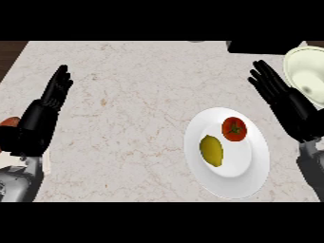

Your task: Pick the lemon from the plate and place it in the bowl

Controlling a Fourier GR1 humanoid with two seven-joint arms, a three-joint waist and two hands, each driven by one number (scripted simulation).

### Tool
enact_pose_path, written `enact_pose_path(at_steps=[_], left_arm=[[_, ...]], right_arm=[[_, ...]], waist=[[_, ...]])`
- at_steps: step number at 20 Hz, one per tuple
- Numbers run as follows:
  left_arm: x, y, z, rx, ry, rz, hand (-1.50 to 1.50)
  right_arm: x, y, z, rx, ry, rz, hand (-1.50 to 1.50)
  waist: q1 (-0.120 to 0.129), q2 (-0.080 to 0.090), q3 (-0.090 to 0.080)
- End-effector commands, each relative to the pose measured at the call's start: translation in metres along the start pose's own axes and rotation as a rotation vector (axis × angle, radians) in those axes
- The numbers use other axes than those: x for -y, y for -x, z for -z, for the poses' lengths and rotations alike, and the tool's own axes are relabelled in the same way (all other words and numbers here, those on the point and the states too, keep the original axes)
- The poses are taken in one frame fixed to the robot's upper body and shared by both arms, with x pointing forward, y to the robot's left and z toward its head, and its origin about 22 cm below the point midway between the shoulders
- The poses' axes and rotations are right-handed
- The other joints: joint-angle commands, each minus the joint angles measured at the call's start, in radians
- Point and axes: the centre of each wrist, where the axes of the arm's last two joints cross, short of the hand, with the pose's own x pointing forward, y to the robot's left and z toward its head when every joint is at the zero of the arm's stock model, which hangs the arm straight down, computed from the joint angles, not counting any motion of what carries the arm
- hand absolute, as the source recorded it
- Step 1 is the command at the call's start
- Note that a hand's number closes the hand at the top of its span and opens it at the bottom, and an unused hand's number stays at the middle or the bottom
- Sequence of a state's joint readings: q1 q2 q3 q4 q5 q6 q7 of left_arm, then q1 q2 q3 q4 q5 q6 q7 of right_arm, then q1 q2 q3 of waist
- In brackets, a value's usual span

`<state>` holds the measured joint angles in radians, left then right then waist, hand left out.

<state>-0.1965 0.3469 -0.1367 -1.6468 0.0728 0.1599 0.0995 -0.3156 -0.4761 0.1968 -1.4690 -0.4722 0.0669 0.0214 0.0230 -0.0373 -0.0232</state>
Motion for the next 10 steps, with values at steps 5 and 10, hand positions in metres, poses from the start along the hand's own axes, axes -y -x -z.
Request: enact_pose_path(at_steps=[5, 10], left_arm=[[-0.037, -0.009, 0.013, 0.088, -0.178, -0.045, 0.0], [-0.05, 0.012, 0.004, 0.005, -0.243, -0.086, 0.0]], right_arm=[[-0.141, -0.034, 0.025, 0.237, -0.488, 0.169, -1.5], [-0.143, -0.015, -0.001, 0.392, -0.085, -0.243, -1.5]], waist=[[0.026, 0.039, 0.021], [-0.051, 0.021, 0.02]])
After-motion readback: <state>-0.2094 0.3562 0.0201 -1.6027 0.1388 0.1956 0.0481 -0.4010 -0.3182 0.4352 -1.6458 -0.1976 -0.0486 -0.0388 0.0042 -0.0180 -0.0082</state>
